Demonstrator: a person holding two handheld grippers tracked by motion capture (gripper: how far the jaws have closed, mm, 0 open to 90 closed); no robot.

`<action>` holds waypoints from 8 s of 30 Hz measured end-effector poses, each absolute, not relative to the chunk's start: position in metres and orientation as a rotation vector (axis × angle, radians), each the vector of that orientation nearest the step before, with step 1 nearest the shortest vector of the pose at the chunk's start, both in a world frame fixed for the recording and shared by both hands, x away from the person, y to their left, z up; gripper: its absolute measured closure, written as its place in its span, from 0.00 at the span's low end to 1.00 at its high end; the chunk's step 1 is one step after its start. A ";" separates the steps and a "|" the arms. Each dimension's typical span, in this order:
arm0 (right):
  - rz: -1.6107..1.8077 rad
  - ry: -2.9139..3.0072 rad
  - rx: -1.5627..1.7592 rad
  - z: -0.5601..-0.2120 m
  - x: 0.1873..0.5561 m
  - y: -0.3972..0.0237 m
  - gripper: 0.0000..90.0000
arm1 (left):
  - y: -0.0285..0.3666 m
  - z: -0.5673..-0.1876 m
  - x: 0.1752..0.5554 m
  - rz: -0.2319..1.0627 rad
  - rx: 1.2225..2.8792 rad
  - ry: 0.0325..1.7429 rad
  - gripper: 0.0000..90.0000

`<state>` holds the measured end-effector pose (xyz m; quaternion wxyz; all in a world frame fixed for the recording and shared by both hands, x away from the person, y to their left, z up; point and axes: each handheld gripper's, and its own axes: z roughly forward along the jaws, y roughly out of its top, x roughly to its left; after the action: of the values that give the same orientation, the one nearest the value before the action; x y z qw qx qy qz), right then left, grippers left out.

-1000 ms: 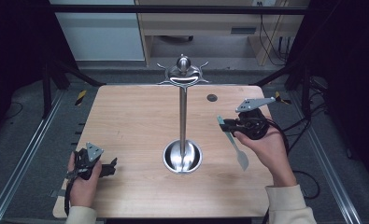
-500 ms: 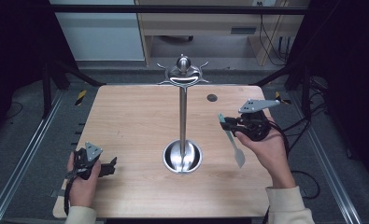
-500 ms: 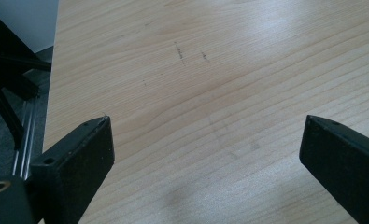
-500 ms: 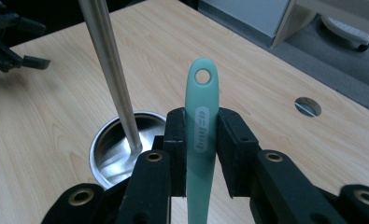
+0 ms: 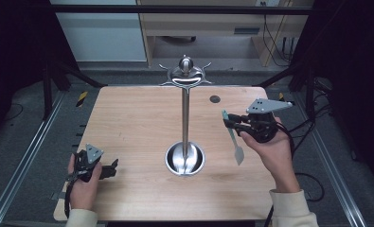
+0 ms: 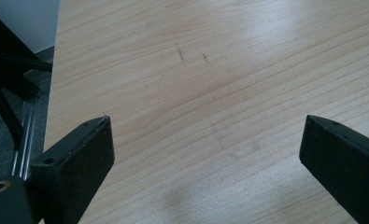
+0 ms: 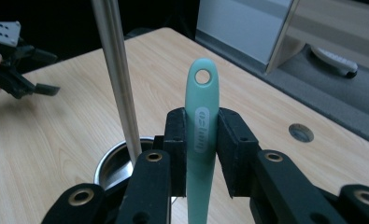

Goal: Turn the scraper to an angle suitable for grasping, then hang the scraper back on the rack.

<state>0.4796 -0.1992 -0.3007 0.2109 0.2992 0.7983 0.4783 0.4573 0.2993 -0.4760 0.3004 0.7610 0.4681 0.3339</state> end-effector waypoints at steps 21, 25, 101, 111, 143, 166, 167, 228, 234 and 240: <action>1.389 2.164 0.787 -0.292 0.471 -0.186 0.83 | 0.298 -0.476 0.458 0.883 2.026 1.238 0.03; 1.409 2.142 0.785 -0.291 0.470 -0.184 0.83 | 0.299 -0.476 0.458 0.881 2.027 1.239 0.03; 1.750 1.956 0.672 -0.235 0.446 -0.177 0.83 | 0.298 -0.477 0.458 0.880 2.047 1.233 0.03; 1.740 1.968 0.662 -0.227 0.450 -0.182 0.82 | 0.297 -0.478 0.458 0.880 2.052 1.232 0.03; 1.736 2.048 0.646 -0.217 0.464 -0.176 0.82 | 0.298 -0.477 0.458 0.880 2.045 1.233 0.03; 1.730 2.062 0.652 -0.219 0.469 -0.167 0.82 | 0.297 -0.477 0.458 0.879 2.050 1.229 0.03; 1.727 2.063 0.651 -0.220 0.469 -0.167 0.82 | 0.297 -0.477 0.458 0.879 2.051 1.229 0.03; 1.576 2.036 0.693 -0.220 0.460 -0.169 0.65 | 0.294 -0.478 0.459 0.872 2.062 1.222 0.03; 1.404 1.981 0.787 -0.232 0.460 -0.176 0.43 | 0.294 -0.479 0.459 0.870 2.077 1.220 0.03; 1.325 1.962 0.882 -0.249 0.467 -0.184 0.27 | 0.295 -0.478 0.459 0.872 2.067 1.224 0.03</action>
<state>0.4674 -0.1842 -0.2490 0.3030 0.3327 0.7401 0.4998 0.4586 0.2950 -0.4785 0.2888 0.7744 0.4585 0.3266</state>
